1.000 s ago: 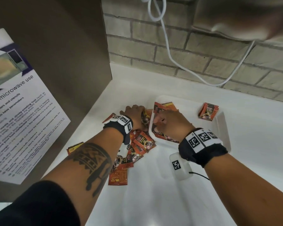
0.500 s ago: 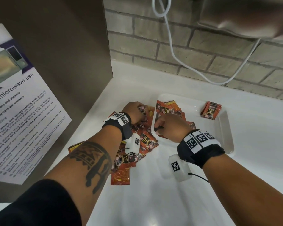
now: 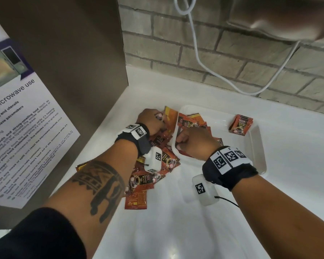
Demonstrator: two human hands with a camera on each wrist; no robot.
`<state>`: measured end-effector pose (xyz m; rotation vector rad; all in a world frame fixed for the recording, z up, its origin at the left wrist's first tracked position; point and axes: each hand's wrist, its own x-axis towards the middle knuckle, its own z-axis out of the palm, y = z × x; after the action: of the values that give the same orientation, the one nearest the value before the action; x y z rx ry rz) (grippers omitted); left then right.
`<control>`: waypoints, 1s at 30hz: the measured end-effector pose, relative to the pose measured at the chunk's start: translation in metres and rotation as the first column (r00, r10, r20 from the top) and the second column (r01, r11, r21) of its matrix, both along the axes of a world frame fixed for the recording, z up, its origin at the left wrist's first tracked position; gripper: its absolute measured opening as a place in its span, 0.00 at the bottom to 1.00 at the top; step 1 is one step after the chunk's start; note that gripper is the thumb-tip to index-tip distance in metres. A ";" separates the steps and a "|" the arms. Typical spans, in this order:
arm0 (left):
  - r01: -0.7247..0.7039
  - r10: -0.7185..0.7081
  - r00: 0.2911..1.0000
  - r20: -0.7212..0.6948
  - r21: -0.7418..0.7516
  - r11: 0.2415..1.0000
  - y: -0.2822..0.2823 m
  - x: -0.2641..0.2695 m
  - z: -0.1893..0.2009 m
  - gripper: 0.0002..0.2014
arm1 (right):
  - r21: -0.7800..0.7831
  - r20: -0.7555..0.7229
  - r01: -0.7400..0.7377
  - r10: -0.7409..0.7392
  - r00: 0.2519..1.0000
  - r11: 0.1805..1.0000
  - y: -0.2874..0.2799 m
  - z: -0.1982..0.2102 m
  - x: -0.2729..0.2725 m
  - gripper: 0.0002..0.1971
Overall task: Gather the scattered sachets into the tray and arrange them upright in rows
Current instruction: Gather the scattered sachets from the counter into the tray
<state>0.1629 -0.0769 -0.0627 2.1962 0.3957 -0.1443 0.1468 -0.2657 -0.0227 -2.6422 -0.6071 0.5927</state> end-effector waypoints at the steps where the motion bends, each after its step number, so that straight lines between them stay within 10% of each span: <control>1: -0.042 0.042 0.999 0.011 -0.031 0.999 0.009 -0.002 0.006 0.10 | 0.011 0.013 0.024 -0.024 1.000 1.000 0.001 0.002 0.002 0.08; 7: -0.225 0.229 0.973 0.031 -0.104 0.969 0.067 -0.016 0.037 0.16 | 0.022 0.141 -0.006 0.003 0.990 1.000 0.040 0.011 0.008 0.07; 14: -0.303 0.297 0.952 -0.075 -0.094 0.948 0.094 -0.054 0.027 0.09 | -0.387 -0.016 -0.224 0.236 0.972 0.895 0.106 -0.003 0.027 0.16; 23: -0.275 0.269 0.961 -0.071 -0.101 0.956 0.103 -0.079 0.013 0.11 | -0.574 0.028 -0.284 0.365 0.930 0.768 0.125 -0.048 0.041 0.49; 30: -0.242 0.237 0.969 -0.063 -0.096 0.965 0.100 -0.077 0.013 0.10 | -0.469 -0.029 -0.318 0.345 0.938 0.824 0.125 -0.048 0.046 0.37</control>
<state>0.0860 0.0233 -0.0496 2.0283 0.6646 -0.0857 0.1924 -0.1402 -0.0707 -3.0306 -1.0787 0.8595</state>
